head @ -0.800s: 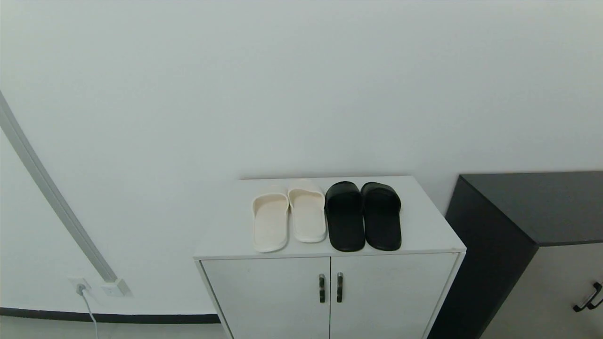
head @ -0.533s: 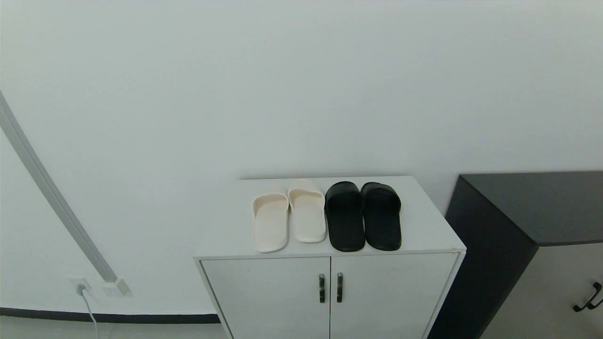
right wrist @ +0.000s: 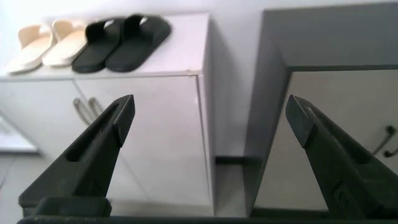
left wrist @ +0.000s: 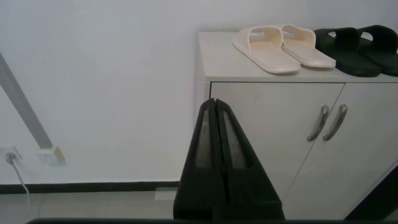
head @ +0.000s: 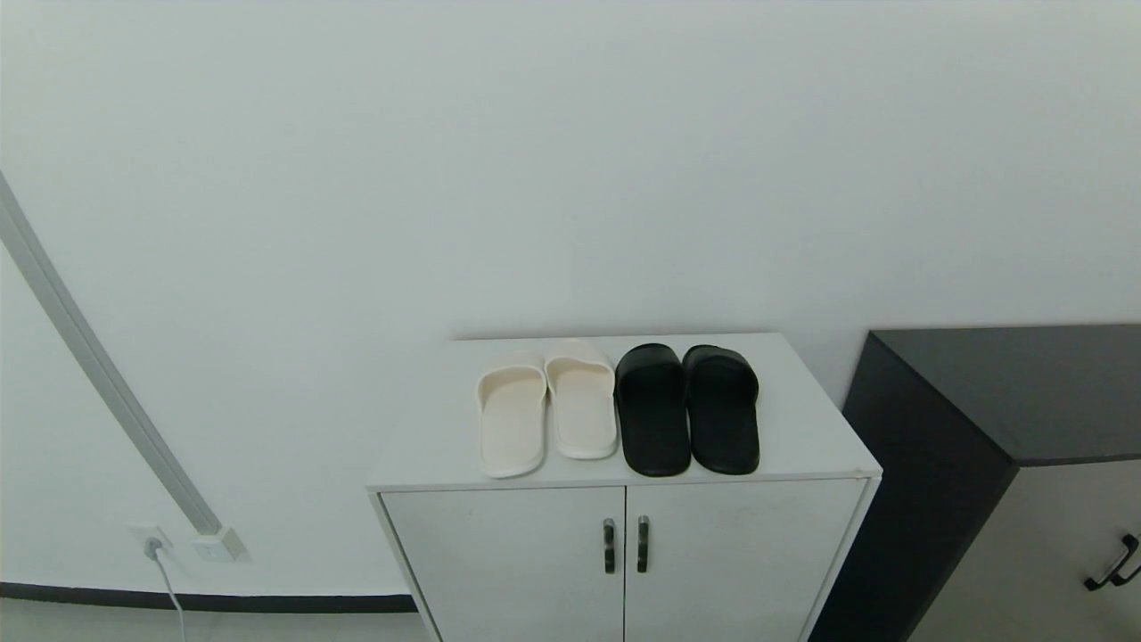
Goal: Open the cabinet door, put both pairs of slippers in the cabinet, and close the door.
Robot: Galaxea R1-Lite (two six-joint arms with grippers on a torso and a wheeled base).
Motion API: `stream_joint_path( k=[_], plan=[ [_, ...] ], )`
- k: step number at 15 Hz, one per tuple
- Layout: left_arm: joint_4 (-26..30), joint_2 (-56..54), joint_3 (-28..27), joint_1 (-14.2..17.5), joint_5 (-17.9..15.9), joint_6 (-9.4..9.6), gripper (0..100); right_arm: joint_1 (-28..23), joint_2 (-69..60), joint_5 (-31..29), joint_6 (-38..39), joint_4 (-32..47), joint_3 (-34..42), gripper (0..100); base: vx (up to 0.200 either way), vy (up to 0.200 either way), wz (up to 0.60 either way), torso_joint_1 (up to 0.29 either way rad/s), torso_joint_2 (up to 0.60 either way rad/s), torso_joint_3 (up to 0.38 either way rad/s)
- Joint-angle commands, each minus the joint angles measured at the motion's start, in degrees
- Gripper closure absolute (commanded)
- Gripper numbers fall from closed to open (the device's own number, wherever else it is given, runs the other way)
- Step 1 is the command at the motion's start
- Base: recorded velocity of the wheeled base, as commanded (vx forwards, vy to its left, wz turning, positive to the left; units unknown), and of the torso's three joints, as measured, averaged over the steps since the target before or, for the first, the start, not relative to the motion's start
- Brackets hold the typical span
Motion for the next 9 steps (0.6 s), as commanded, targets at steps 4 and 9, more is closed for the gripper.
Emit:
stream_joint_path(
  k=[4,9],
  plan=[
    [0.0,0.1,0.0,0.0,0.0,0.00,100,18.3,32.9,-7.6,4.6,-8.8,-13.0,0,0.000,0.000,0.00,0.000,0.00,0.000],
    [0.0,0.1,0.0,0.0,0.0,0.00,100,39.5,52.5,-25.2,13.5,-9.7,-27.8,0,0.000,0.000,0.00,0.000,0.00,0.000]
  ],
)
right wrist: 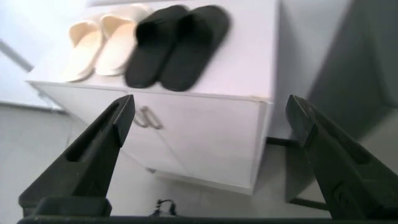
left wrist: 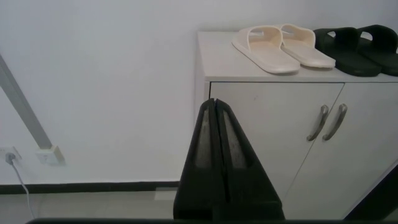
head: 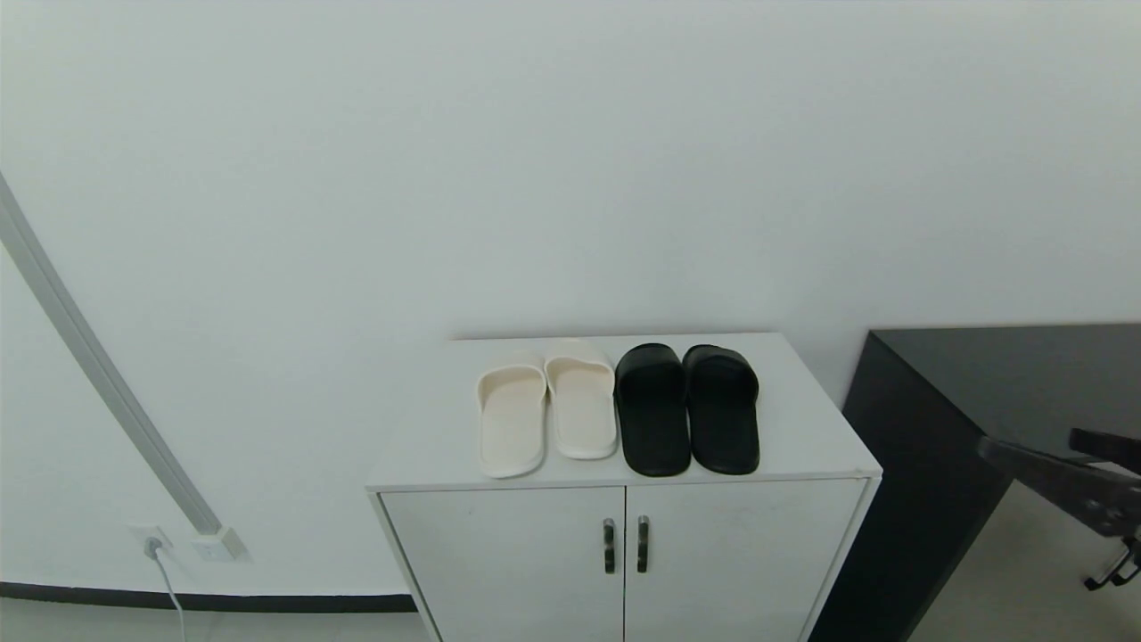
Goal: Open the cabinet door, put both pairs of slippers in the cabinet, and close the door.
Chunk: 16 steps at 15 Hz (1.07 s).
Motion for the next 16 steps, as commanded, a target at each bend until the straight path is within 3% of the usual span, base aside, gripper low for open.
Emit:
stream_joint_path(
  k=[1,7,16],
  plan=[
    [0.0,0.1,0.0,0.0,0.0,-0.11,100,8.6,17.8,-5.7,2.9,-2.0,-9.7,0,0.000,0.000,0.00,0.000,0.00,0.000],
    [0.0,0.1,0.0,0.0,0.0,-0.11,100,11.7,46.4,-17.8,4.7,-16.4,-23.3,0,0.000,0.000,0.00,0.000,0.00,0.000],
    [0.0,0.1,0.0,0.0,-0.1,-0.11,100,4.1,67.0,-18.5,4.1,-17.4,-42.7,0,0.000,0.000,0.00,0.000,0.00,0.000]
  ],
)
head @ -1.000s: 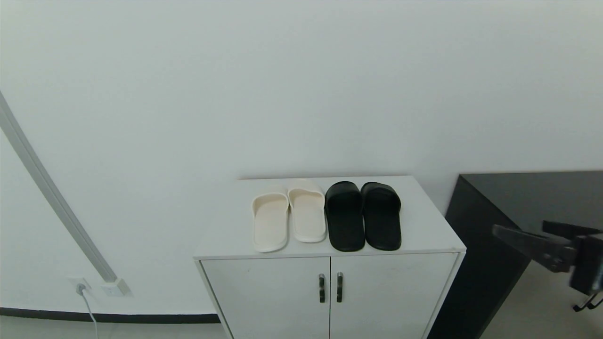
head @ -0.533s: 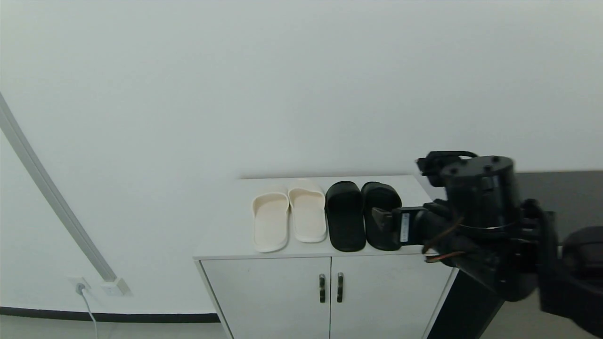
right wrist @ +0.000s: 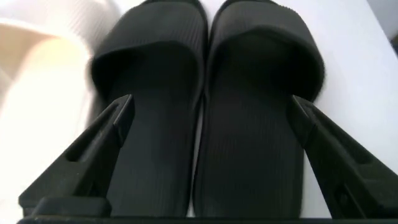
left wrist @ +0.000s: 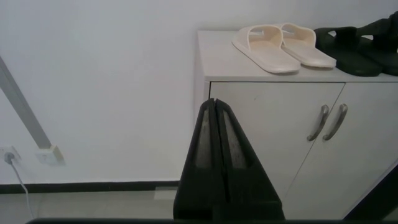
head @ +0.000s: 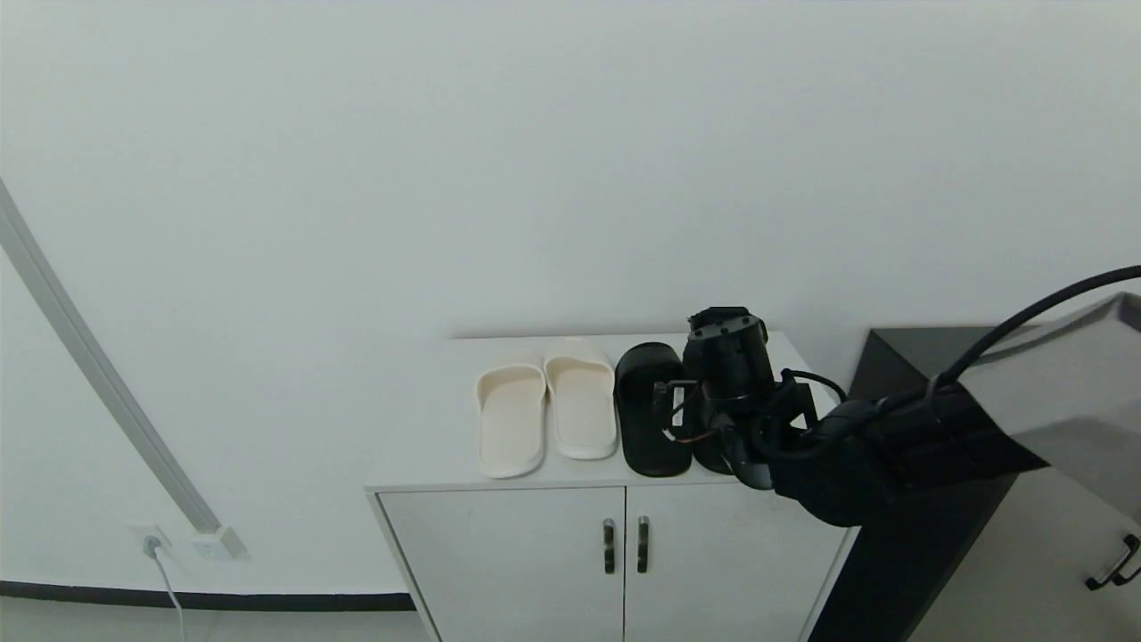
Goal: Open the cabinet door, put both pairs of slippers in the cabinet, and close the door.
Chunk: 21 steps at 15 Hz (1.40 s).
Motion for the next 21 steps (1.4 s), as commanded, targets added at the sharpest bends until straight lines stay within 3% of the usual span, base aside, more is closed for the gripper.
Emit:
stream_joint_path(
  k=[1,9,10,17,21],
  plan=[
    [0.0,0.1,0.0,0.0,0.0,-0.04,100,-2.5,7.3,0.0,-0.2,0.0,-6.0,0,0.000,0.000,0.00,0.000,0.00,0.000],
    [0.0,0.1,0.0,0.0,0.0,-0.04,100,-4.7,15.0,0.4,-4.8,0.4,-19.0,0,0.000,0.000,0.00,0.000,0.00,0.000],
    [0.0,0.1,0.0,0.0,0.0,-0.04,100,-4.8,15.6,0.4,-4.8,0.2,-19.2,100,0.000,0.000,0.00,0.000,0.00,0.000],
    [0.0,0.1,0.0,0.0,0.0,-0.04,100,-5.0,14.0,0.0,-4.6,0.0,-18.1,100,0.000,0.000,0.00,0.000,0.00,0.000],
    [0.0,0.1,0.0,0.0,0.0,-0.04,100,-3.8,3.8,0.9,-4.7,-0.3,-9.4,100,0.000,0.000,0.00,0.000,0.00,0.000]
  ],
)
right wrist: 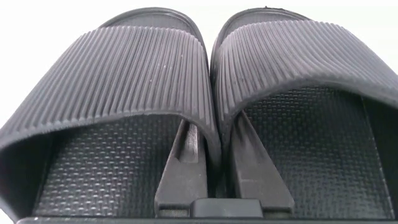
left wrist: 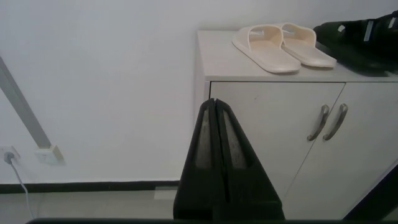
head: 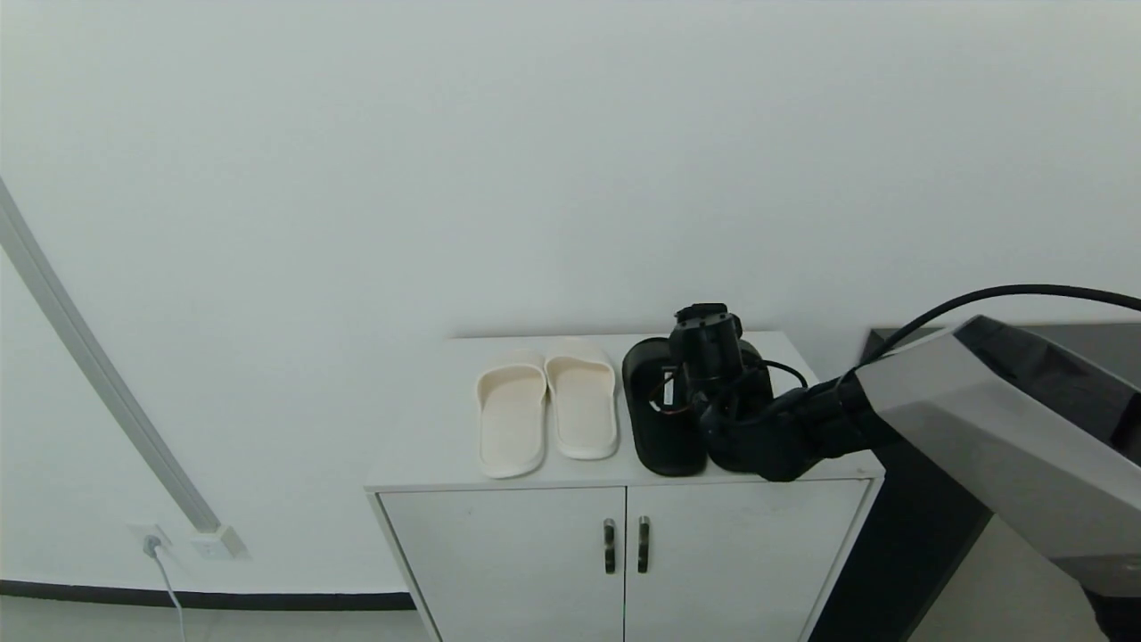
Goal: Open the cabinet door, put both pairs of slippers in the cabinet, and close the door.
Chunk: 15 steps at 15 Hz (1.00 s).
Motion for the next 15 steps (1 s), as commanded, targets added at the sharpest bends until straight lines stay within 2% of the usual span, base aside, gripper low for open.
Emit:
stream_joint_path(
  k=[1,4,6,9,11,15],
  plan=[
    [0.0,0.1,0.0,0.0,0.0,-0.04,100,1.7,-12.3,2.4,-0.1,-1.1,10.1,100,0.000,0.000,0.00,0.000,0.00,0.000],
    [0.0,0.1,0.0,0.0,-0.1,-0.04,100,6.8,-29.8,13.7,-1.9,-6.1,31.1,100,0.000,0.000,0.00,0.000,0.00,0.000],
    [0.0,0.1,0.0,0.0,-0.1,-0.04,100,8.9,-38.9,20.3,-3.9,-6.7,42.0,100,0.000,0.000,0.00,0.000,0.00,0.000],
    [0.0,0.1,0.0,0.0,-0.1,-0.04,100,10.7,-50.4,33.4,-4.6,-5.9,53.0,100,0.000,0.000,0.00,0.000,0.00,0.000],
    [0.0,0.1,0.0,0.0,-0.2,-0.04,100,10.6,-52.3,37.6,-4.4,-4.3,55.2,100,0.000,0.000,0.00,0.000,0.00,0.000],
    [0.0,0.1,0.0,0.0,-0.2,-0.04,100,11.5,-52.5,38.2,-4.5,-3.5,55.6,100,0.000,0.000,0.00,0.000,0.00,0.000]
  ],
)
